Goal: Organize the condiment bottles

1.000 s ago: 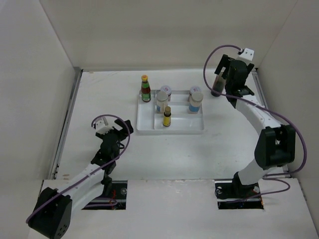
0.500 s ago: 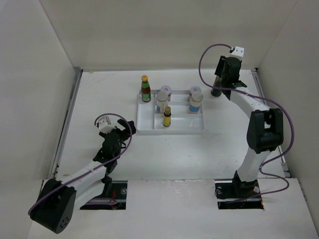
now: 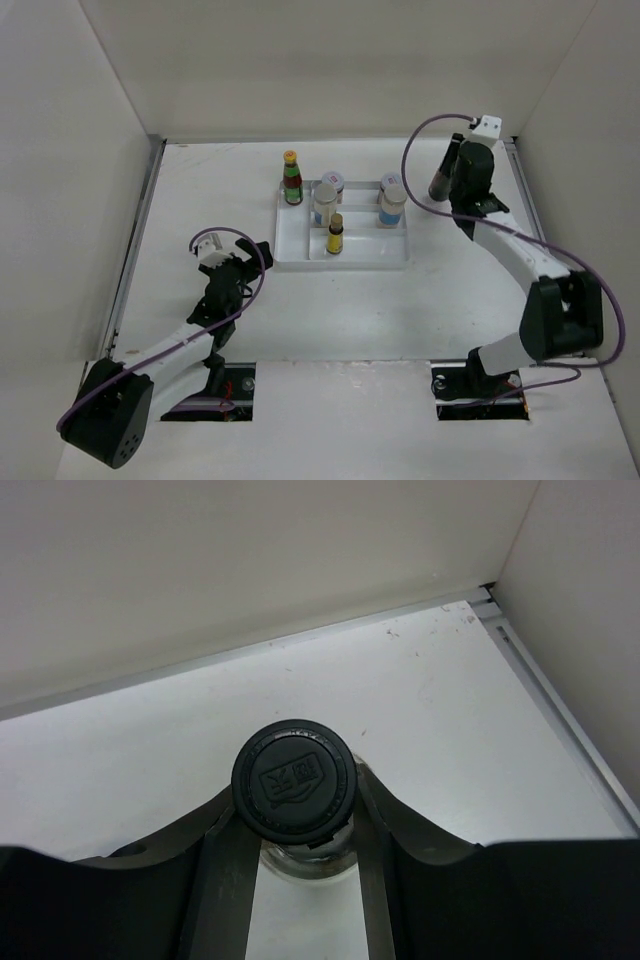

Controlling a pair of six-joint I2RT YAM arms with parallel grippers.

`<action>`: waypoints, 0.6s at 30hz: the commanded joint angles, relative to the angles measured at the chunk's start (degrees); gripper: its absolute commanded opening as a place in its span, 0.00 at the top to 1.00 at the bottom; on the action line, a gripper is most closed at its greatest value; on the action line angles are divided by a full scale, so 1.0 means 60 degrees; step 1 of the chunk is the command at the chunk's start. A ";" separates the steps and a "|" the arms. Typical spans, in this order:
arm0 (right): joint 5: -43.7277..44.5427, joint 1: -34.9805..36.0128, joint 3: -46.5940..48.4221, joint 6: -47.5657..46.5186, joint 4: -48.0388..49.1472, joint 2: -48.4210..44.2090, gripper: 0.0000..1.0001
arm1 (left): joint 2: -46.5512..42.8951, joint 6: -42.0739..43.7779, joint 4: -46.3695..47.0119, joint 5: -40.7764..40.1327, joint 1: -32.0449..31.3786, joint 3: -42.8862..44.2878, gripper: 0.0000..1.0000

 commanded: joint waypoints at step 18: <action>0.1480 0.4551 -0.2516 0.0472 0.0420 -0.5177 0.73 | -0.0651 -0.0069 0.0343 -0.0159 0.0182 -0.0121 0.00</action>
